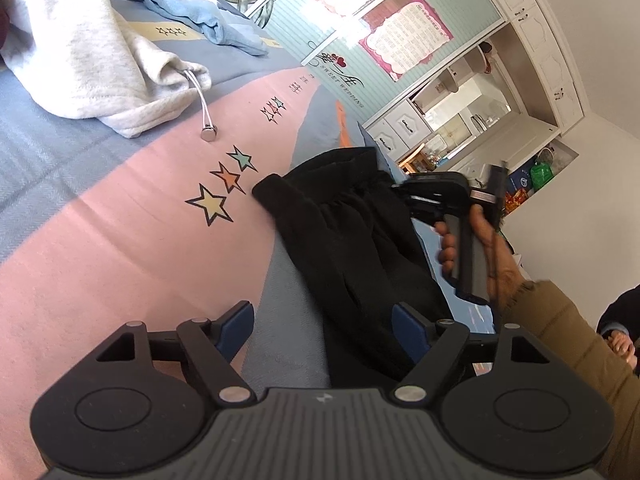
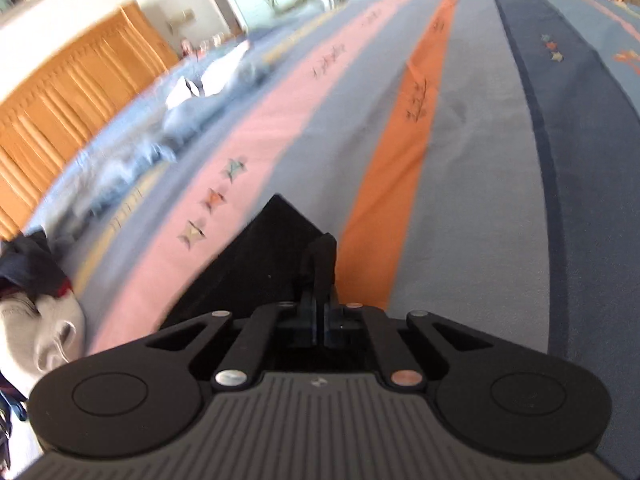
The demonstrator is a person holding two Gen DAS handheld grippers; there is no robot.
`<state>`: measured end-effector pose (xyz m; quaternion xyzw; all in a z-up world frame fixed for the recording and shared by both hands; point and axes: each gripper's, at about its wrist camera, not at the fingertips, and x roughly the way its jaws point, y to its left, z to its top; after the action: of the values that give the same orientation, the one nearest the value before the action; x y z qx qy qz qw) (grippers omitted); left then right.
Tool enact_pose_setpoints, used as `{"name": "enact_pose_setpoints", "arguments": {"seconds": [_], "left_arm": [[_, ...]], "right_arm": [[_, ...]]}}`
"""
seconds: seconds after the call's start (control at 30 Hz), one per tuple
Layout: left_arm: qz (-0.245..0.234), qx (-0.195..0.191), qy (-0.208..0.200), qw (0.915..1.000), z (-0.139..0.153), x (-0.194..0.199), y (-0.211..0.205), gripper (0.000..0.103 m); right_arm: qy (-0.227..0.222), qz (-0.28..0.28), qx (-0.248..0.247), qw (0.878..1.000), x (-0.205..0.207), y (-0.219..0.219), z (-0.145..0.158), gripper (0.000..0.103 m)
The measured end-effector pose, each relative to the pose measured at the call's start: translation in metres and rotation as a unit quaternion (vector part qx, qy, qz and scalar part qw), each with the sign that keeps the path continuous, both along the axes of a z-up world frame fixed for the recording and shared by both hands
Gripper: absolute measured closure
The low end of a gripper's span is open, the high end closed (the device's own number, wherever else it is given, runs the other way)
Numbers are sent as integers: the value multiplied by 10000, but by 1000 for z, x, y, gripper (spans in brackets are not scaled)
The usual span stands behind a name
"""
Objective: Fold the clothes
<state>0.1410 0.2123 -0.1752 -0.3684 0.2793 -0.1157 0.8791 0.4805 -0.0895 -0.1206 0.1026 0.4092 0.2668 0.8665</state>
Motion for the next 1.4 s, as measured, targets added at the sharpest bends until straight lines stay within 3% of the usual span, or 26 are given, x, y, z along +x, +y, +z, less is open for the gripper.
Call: {"name": "enact_pose_setpoints", "arguments": {"seconds": [0.17, 0.37, 0.4, 0.47, 0.53, 0.6, 0.67, 0.7, 0.77, 0.8, 0.87, 0.93, 1.0, 1.17, 1.27, 1.33, 1.4], "left_arm": [[63, 97, -10, 9999, 11, -3, -2, 22], [-217, 612, -231, 9976, 37, -8, -15, 22], [-270, 727, -288, 9966, 41, -9, -19, 22], [-320, 822, -274, 9957, 42, -10, -24, 22], [-370, 796, -211, 9959, 40, -11, -25, 22], [-417, 789, -211, 9958, 40, -13, -25, 22], [-453, 792, -279, 9954, 42, -17, -24, 22], [-469, 775, -321, 9954, 43, -19, -22, 22], [-425, 664, -363, 9962, 44, -21, -19, 22], [-397, 581, -392, 9967, 45, -23, -17, 22], [-358, 449, -482, 9972, 46, -28, -13, 22], [-290, 404, -535, 9973, 47, -33, -10, 21], [-276, 366, -568, 9973, 49, -35, -7, 21], [-233, 245, -748, 9966, 55, -40, 1, 21], [-244, 279, -849, 9957, 59, -44, 5, 20], [-205, 208, -871, 9958, 60, -46, 10, 19], [-192, 125, -902, 9957, 61, -48, 15, 19]], "right_arm": [[-632, -846, -17, 9944, -22, -32, 42, 100], [-1053, -2104, -715, 9693, -13, -99, 69, 100], [-971, -2167, -837, 9678, -6, -111, 64, 100], [-380, -2453, -1133, 9621, 7, -134, 40, 97], [5, -3014, -1078, 9474, 2, -156, 21, 90], [-311, -3741, -834, 9231, -22, -171, 23, 82], [-1216, -3569, -1362, 9161, -46, -150, 42, 81], [-1509, -3182, -1477, 9242, -56, -134, 50, 71], [-1103, -1856, -928, 9720, -70, -100, 56, 42], [-860, -1284, -698, 9855, -78, -80, 54, 41], [-818, -491, -971, 9907, -97, -30, 47, 41], [-863, 51, -1427, 9860, -108, 17, 38, 39], [-762, 180, -1980, 9771, -106, 50, 22, 39], [-701, -140, -3406, 9375, -98, 106, -13, 39], [-876, -573, -4040, 9087, -93, 119, -23, 33], [-853, -694, -4118, 9046, -90, 118, -24, 25], [-622, -824, -3932, 9136, -83, 111, -22, 24]]}}
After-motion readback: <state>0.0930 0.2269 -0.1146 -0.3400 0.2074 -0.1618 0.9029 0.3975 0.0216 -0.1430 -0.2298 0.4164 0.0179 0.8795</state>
